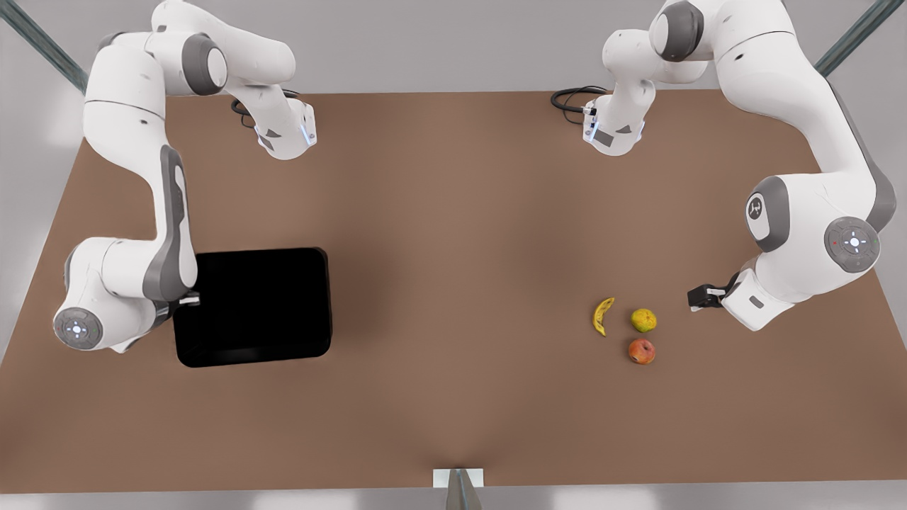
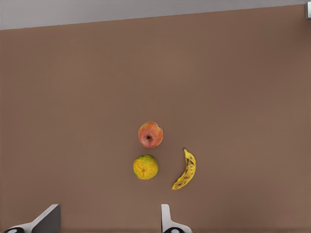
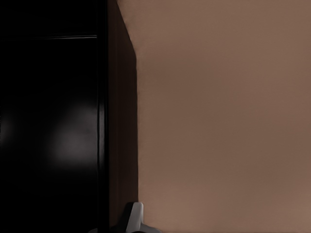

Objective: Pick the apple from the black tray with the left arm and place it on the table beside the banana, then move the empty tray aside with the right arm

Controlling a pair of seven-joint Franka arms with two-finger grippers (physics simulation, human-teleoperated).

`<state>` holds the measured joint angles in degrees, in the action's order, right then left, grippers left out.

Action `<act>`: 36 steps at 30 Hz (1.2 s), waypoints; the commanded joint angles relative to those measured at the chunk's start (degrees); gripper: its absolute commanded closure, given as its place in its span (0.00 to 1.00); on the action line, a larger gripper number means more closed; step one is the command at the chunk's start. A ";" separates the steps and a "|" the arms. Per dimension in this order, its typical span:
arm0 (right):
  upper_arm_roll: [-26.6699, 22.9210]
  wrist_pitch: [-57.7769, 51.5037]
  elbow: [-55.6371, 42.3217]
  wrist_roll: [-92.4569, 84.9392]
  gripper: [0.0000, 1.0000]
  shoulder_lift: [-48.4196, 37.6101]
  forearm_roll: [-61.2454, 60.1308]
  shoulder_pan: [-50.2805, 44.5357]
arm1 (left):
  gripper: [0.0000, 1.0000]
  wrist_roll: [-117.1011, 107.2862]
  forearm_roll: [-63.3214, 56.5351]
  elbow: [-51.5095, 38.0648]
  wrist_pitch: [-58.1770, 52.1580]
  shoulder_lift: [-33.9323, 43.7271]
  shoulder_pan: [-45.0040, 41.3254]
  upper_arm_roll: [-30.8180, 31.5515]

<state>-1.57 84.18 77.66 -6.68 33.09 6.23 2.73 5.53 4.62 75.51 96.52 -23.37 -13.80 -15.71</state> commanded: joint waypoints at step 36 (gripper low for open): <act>-0.54 30.78 -3.92 -18.19 0.72 9.63 -3.85 0.08 | 0.00 0.80 -1.19 -0.01 -0.02 0.07 -0.35 -0.11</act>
<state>-2.11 111.07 73.74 -20.33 42.76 2.12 2.81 6.23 3.48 75.53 96.52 -23.37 -14.15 -15.76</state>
